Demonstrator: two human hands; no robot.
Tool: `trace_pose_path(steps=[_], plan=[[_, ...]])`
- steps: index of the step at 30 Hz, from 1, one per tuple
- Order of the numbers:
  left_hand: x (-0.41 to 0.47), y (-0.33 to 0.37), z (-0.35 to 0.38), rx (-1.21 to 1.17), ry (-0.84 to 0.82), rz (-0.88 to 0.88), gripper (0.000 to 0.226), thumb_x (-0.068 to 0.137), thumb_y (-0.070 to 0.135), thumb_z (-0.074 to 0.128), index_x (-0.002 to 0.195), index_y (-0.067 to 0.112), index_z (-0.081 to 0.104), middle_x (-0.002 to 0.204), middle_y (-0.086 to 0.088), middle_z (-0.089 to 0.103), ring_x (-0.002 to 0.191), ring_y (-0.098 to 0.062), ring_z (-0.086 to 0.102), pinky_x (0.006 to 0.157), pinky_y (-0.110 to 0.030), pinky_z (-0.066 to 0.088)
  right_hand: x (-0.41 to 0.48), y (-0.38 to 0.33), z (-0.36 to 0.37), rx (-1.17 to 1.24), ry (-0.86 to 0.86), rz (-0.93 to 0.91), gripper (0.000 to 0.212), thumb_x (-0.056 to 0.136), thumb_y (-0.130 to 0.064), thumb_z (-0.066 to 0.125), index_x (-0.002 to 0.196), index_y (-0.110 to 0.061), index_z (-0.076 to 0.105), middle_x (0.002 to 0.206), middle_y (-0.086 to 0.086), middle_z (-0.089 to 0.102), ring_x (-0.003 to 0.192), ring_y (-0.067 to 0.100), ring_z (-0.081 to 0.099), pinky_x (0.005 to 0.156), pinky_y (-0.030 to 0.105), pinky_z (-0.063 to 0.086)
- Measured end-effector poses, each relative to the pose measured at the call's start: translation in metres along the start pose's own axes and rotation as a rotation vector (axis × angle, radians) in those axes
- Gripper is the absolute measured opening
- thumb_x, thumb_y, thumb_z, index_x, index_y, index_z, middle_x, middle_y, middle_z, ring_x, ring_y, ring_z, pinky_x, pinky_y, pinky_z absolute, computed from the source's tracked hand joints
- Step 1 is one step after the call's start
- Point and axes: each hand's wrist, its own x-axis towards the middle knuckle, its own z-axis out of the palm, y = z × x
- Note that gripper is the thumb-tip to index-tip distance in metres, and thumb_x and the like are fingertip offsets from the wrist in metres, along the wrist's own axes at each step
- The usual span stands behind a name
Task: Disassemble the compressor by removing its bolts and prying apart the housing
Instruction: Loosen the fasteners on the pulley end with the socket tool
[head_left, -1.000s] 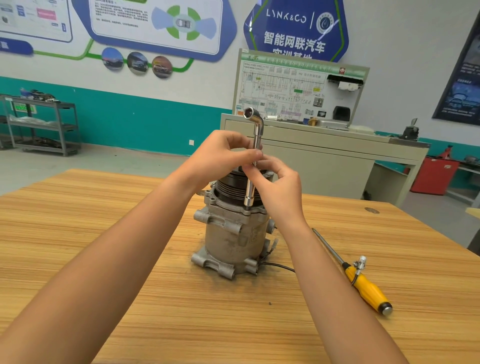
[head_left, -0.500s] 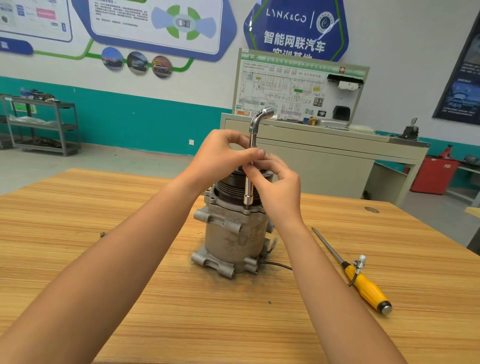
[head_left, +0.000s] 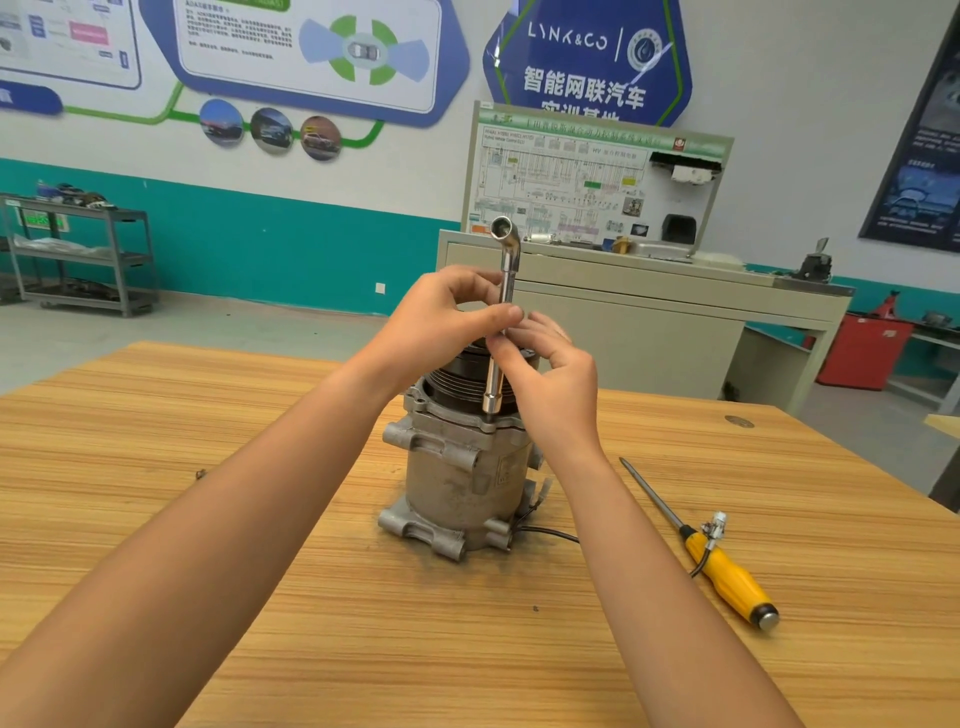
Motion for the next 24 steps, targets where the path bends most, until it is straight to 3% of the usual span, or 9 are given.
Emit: trace_pose_path(steps=[3,5,9,11,13,16,19,22,24], plan=[[-0.002,0.001,0.0,-0.004,-0.097,0.015,0.009,0.092,0.017,0.057,0.091,0.022,0.065,0.122,0.007,0.051,0.117,-0.008,0.049,0.104,-0.03,0.038,0.0,0.001,-0.001,-0.041,-0.052,-0.023,0.021,0.089,-0.016,0.06,0.106,-0.012,0.07,0.112,-0.014,0.059,0.125,0.007,0.039,0.109,0.045,0.027],[-0.003,0.002,-0.003,-0.018,-0.134,0.014,0.014,0.093,0.013,0.055,0.095,0.022,0.066,0.124,0.005,0.052,0.118,-0.008,0.049,0.107,-0.033,0.037,0.0,0.001,-0.001,-0.054,-0.067,-0.027,0.023,0.09,-0.017,0.058,0.11,-0.012,0.068,0.12,-0.005,0.059,0.124,0.011,0.042,0.107,0.046,0.029],[-0.003,0.005,-0.001,0.008,0.004,0.009,0.005,0.083,0.018,0.069,0.079,0.022,0.069,0.109,0.002,0.065,0.106,-0.01,0.058,0.101,-0.042,0.043,-0.003,0.0,-0.001,-0.013,-0.018,0.003,0.02,0.083,-0.024,0.067,0.102,-0.019,0.069,0.111,-0.008,0.062,0.11,0.002,0.051,0.095,0.027,0.042],[-0.003,0.004,0.004,0.011,0.074,-0.003,0.011,0.079,0.02,0.073,0.078,0.011,0.068,0.097,-0.008,0.069,0.094,-0.018,0.063,0.094,-0.045,0.048,-0.003,-0.002,-0.001,-0.013,0.019,-0.022,0.01,0.081,-0.021,0.069,0.09,-0.017,0.07,0.103,-0.007,0.064,0.106,0.005,0.053,0.093,0.032,0.043],[-0.003,0.002,0.006,0.004,0.086,-0.006,0.022,0.079,0.021,0.073,0.086,0.001,0.066,0.097,-0.018,0.067,0.094,-0.028,0.063,0.091,-0.047,0.049,-0.001,-0.004,-0.001,-0.07,0.012,-0.05,0.012,0.082,-0.019,0.068,0.09,-0.011,0.073,0.102,-0.008,0.062,0.112,0.012,0.051,0.099,0.044,0.037],[-0.003,0.001,0.002,0.006,-0.018,0.02,0.005,0.088,0.023,0.063,0.085,0.025,0.068,0.091,0.005,0.068,0.09,-0.007,0.062,0.089,-0.031,0.051,0.002,-0.006,-0.003,-0.093,-0.009,-0.044,0.016,0.083,-0.019,0.067,0.095,-0.01,0.073,0.101,-0.013,0.058,0.114,0.013,0.049,0.101,0.046,0.035],[-0.004,0.001,-0.006,-0.006,-0.147,0.018,0.018,0.093,0.019,0.055,0.091,0.034,0.066,0.102,0.015,0.064,0.099,0.004,0.058,0.09,-0.019,0.045,0.002,-0.005,-0.005,-0.068,-0.025,-0.002,0.016,0.084,-0.02,0.067,0.096,-0.012,0.073,0.098,-0.019,0.055,0.11,0.01,0.05,0.1,0.043,0.037],[-0.002,0.001,-0.009,-0.009,-0.111,0.017,0.014,0.089,0.016,0.061,0.087,0.028,0.068,0.114,0.006,0.063,0.112,-0.007,0.056,0.101,-0.032,0.042,0.001,-0.005,-0.003,-0.079,-0.054,0.016,0.019,0.083,-0.027,0.067,0.099,-0.018,0.071,0.107,-0.015,0.057,0.113,0.009,0.049,0.103,0.045,0.034],[-0.003,0.001,-0.005,0.0,-0.028,0.002,0.006,0.084,0.02,0.068,0.079,0.024,0.067,0.11,-0.001,0.066,0.109,-0.013,0.058,0.101,-0.041,0.043,0.0,-0.005,-0.002,-0.072,-0.035,0.033,0.023,0.08,-0.029,0.07,0.1,-0.019,0.071,0.115,-0.008,0.06,0.115,0.01,0.049,0.102,0.042,0.037]])
